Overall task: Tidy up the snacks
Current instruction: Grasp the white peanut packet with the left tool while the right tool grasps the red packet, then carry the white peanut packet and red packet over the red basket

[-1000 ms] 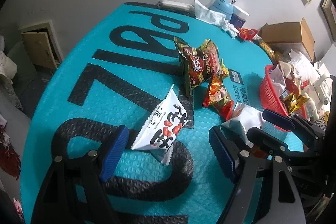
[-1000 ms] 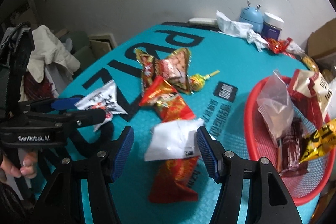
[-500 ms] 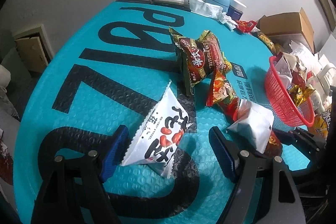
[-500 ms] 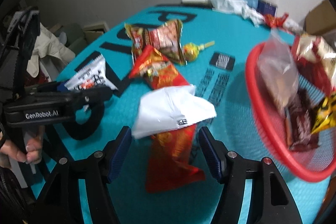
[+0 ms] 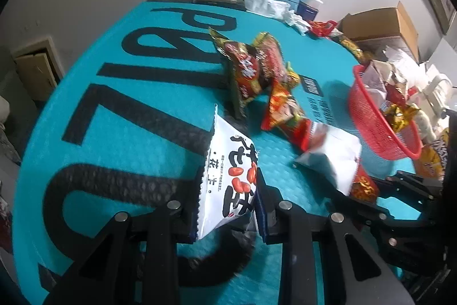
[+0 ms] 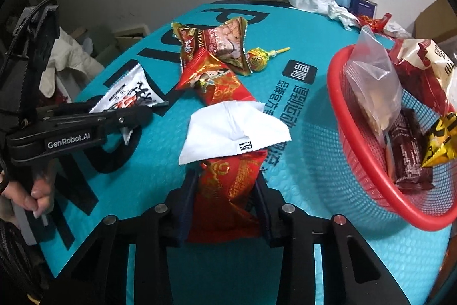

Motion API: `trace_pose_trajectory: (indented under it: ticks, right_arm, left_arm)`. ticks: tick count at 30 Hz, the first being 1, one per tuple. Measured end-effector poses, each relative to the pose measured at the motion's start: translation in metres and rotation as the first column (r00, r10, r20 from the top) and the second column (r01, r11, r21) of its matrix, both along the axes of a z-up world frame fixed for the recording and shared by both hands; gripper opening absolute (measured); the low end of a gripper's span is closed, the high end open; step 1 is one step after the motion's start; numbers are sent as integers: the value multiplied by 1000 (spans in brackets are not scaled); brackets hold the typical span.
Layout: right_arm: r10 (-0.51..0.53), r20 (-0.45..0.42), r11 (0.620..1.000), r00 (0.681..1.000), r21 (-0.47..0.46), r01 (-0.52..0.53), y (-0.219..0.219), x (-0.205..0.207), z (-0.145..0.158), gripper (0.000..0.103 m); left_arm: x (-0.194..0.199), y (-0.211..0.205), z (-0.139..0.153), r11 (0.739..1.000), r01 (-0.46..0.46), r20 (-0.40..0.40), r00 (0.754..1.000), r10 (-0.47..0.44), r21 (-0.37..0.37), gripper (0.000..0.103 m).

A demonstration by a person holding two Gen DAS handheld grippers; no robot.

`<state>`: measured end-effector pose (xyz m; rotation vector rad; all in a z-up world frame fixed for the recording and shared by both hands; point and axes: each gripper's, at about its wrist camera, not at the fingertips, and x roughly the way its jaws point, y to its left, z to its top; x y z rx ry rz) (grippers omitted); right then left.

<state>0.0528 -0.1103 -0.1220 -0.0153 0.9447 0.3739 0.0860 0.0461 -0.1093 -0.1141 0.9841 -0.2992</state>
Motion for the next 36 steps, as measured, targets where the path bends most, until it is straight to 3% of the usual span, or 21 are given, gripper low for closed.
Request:
trace_pose_trajectory:
  ticks: [7,28,36]
  right_arm:
    - [22,-19,999,1000,50,-21,-3,-17,2,34]
    - [24,33,996,999,86,-26,-17,-88,17,34]
    - [14,78,995,997,95,-21,-29,-115,28,34]
  left_arm:
    - [-30,-7,11,1000,5,13,1000,-4,-15,29]
    - [-111,-30,29,998,36,14,999,-36,-54,29]
    - [-129,-50,40,996,62,52,997,-59,-61,29]
